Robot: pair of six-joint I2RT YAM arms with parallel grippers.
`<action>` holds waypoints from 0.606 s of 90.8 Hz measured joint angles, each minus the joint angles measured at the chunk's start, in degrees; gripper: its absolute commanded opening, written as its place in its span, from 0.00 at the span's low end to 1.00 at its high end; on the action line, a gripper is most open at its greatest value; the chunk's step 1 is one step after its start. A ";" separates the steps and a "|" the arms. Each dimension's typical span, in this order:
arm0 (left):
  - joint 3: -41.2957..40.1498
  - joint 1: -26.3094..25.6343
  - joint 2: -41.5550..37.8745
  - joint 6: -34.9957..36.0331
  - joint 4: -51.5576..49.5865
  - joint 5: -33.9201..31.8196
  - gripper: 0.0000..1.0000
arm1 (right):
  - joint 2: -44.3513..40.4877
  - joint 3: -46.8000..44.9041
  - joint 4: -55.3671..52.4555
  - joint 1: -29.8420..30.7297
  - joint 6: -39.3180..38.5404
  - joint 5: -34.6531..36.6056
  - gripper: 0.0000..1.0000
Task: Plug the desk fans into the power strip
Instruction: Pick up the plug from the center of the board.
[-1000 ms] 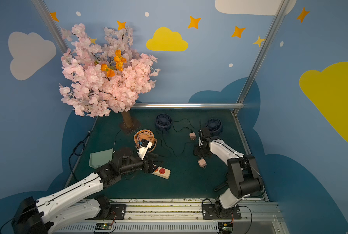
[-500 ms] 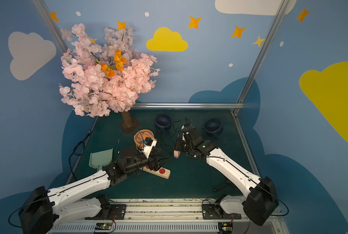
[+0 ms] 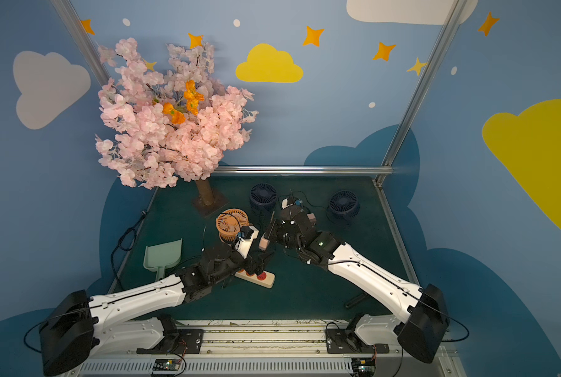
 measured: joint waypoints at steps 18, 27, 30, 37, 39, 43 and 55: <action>-0.26 -0.13 1.57 1.09 0.17 -2.82 0.72 | 0.00 0.00 1.20 0.28 1.44 -0.04 0.00; -0.26 -0.13 2.51 1.68 0.42 -3.17 0.64 | 0.00 0.00 1.22 0.55 1.79 -0.07 0.00; -0.26 -0.13 2.80 1.79 0.52 -3.19 0.62 | 0.00 0.00 1.22 0.61 1.84 -0.09 0.00; -0.24 -0.13 3.61 2.34 0.76 -3.28 0.58 | 0.00 0.00 1.36 0.70 1.92 -0.20 0.00; -0.24 -0.13 3.80 2.43 0.76 -3.37 0.56 | 0.00 0.00 1.42 0.74 1.92 -0.24 0.00; -0.22 -0.13 4.20 2.80 0.76 -3.52 0.53 | 0.00 0.00 1.55 0.74 1.97 -0.31 0.00; -0.09 -0.13 4.85 3.50 0.76 -4.11 0.48 | 0.00 0.00 1.64 0.74 2.03 -0.33 0.00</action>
